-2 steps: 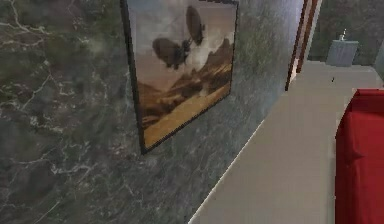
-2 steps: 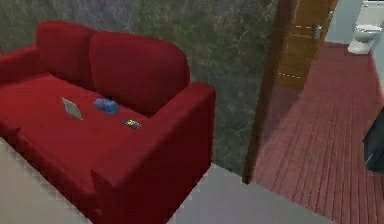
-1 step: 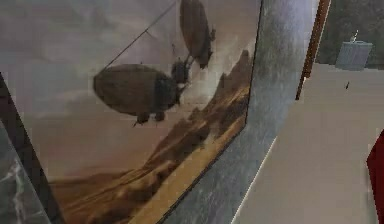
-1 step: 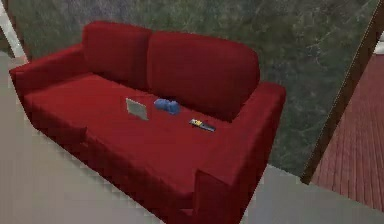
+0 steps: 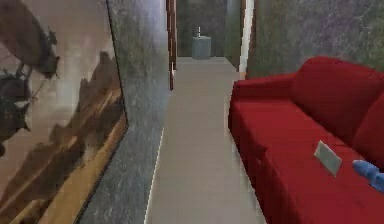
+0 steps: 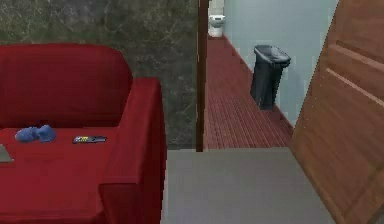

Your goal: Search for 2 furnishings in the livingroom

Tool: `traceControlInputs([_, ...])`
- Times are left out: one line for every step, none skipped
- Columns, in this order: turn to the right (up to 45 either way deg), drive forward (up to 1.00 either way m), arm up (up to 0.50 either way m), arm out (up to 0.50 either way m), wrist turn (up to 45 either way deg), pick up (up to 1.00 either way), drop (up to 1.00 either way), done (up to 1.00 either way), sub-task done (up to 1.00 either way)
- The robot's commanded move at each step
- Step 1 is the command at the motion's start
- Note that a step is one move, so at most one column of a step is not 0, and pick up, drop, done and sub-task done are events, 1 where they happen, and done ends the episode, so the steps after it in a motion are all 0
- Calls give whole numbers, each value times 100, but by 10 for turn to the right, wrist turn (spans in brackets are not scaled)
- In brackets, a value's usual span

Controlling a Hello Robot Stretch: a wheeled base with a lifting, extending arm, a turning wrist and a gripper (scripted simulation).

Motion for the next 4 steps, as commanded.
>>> traceControlInputs([0,100,0,0,0,0,0,0,0])
traceControlInputs([0,100,0,0,0,0,0,0,0])
traceControlInputs([0,100,0,0,0,0,0,0,0])
traceControlInputs([0,100,0,0,0,0,0,0,0])
